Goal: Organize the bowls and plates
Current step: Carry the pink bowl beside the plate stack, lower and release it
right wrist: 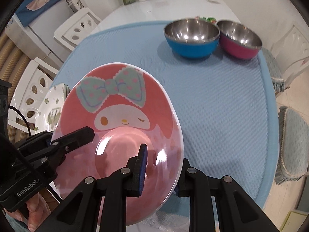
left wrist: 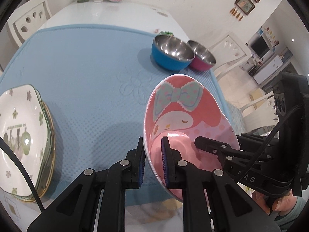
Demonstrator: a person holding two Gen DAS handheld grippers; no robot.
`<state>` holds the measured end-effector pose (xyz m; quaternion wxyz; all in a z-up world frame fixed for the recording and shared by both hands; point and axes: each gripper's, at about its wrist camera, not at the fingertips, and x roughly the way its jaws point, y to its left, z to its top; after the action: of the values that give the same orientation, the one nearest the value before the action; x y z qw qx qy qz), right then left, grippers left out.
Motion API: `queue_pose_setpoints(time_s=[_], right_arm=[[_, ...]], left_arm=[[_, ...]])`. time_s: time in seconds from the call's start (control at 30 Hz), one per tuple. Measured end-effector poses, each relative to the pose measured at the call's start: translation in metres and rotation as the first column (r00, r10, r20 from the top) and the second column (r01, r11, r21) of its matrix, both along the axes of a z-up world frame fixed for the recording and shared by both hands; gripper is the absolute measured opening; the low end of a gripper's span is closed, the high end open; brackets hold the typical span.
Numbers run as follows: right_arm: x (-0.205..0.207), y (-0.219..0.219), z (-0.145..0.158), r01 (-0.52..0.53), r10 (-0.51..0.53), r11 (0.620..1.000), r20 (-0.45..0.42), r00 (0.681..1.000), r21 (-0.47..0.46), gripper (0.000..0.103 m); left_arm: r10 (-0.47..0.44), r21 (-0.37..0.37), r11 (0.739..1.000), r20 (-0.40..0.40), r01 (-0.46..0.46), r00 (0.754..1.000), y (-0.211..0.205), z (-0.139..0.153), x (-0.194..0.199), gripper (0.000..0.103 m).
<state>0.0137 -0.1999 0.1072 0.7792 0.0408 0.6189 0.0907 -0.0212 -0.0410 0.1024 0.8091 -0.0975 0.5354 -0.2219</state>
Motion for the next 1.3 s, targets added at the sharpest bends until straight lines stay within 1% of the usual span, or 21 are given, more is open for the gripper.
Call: queue_pose_setpoints(time_s=[0.17,0.3,0.6,0.83,0.93,1.1,1.3], right_arm=[[-0.005,-0.005,-0.019,0.03,-0.028,0.999,-0.063,0.998,0.024,0.022],[-0.007,-0.008,-0.027,0.038,-0.036,0.999,-0.079,0.996,0.015,0.022],[-0.01,-0.011,-0.028,0.041,-0.04,0.999,-0.085,0.996,0.014,0.022],[-0.013,-0.012,-0.023,0.047,-0.045,0.999,-0.081,0.996,0.023,0.022],[-0.015,-0.015,-0.016,0.039,-0.038,0.999,-0.066,0.997,0.016,0.022],[-0.016,-0.03,0.003,0.061,-0.06,0.997,-0.041,0.997,0.036,0.022],[-0.012,-0.048,0.024,0.105,-0.104,0.991,-0.021,0.994,0.082,0.022]], left_arm=[[-0.008,0.014,1.0,-0.037,0.008,0.999,-0.002,-0.018,-0.004,0.012],[-0.015,0.019,1.0,-0.058,0.016,0.998,-0.006,-0.027,-0.005,0.012],[-0.013,0.021,1.0,-0.07,0.015,0.997,-0.011,-0.031,-0.006,0.012],[-0.006,0.018,1.0,-0.068,0.007,0.998,-0.005,-0.031,-0.007,0.012],[-0.004,0.027,1.0,-0.056,0.005,0.998,-0.004,-0.027,-0.007,0.012],[0.016,0.028,0.999,-0.025,-0.015,1.0,0.008,-0.013,-0.008,0.012],[0.029,0.021,0.999,0.043,-0.03,0.999,0.016,0.017,0.0,0.012]])
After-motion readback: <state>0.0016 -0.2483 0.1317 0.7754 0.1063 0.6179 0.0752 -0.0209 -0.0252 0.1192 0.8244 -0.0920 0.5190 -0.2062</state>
